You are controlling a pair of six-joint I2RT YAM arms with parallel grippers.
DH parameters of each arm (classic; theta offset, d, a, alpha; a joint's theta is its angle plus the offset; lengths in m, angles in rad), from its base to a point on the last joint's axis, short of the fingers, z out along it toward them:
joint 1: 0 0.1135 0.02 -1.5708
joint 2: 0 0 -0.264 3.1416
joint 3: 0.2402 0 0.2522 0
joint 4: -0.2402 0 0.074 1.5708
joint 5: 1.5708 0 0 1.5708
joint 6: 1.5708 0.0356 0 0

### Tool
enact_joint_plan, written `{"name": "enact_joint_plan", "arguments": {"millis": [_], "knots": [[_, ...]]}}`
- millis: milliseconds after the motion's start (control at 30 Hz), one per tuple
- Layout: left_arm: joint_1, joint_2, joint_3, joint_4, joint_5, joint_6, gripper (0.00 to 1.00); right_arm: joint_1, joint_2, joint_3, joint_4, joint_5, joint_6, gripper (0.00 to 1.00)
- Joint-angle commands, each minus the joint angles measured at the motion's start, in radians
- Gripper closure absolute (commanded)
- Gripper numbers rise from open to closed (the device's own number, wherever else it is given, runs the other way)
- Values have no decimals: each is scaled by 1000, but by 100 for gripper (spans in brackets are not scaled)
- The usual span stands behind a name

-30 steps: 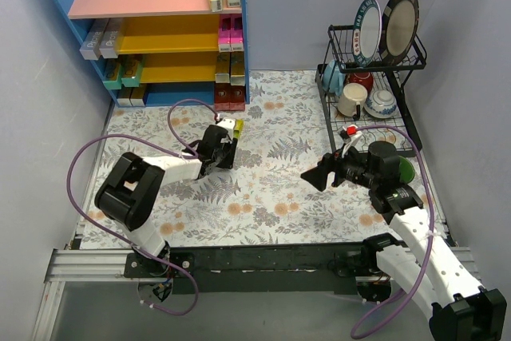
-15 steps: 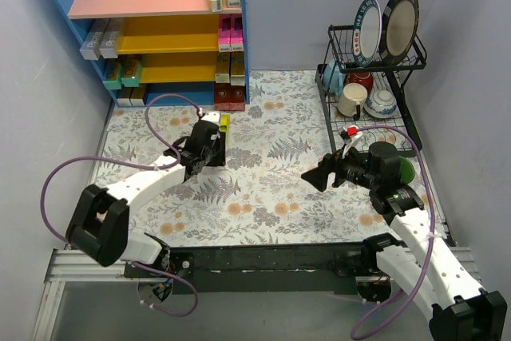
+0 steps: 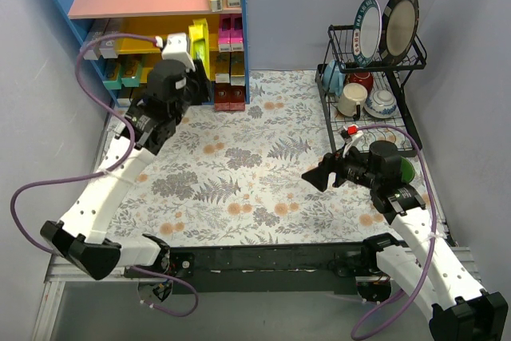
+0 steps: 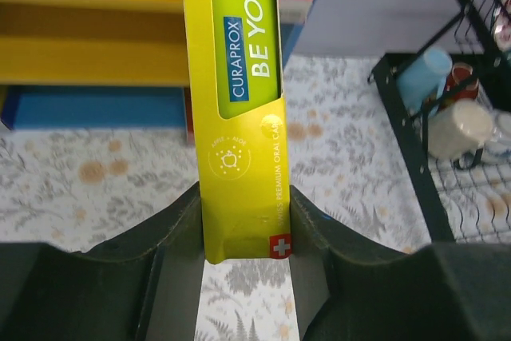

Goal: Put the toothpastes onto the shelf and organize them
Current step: Place the toothpaste on the shelf.

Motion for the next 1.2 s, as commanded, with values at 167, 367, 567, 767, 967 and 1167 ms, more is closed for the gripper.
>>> {"name": "enact_joint_plan", "arguments": {"millis": [167,367,567,767,967,1167], "knots": [[133,255,443,21,50,109,70,-2,6,37,22,-36,13,9],[175,417,635,108,67,143,67,-2,15,37,19,-22,2,9],[210,527,749,196,100,166,65,-4,38,32,22,-19,-10,9],[242,611,836,228,122,178,63,-2,57,26,30,-16,-15,8],[270,651,844,265,162,169,58,-2,61,20,33,-14,-13,9],[288,696,842,274,185,152,53,-2,60,22,28,-8,-15,9]]}}
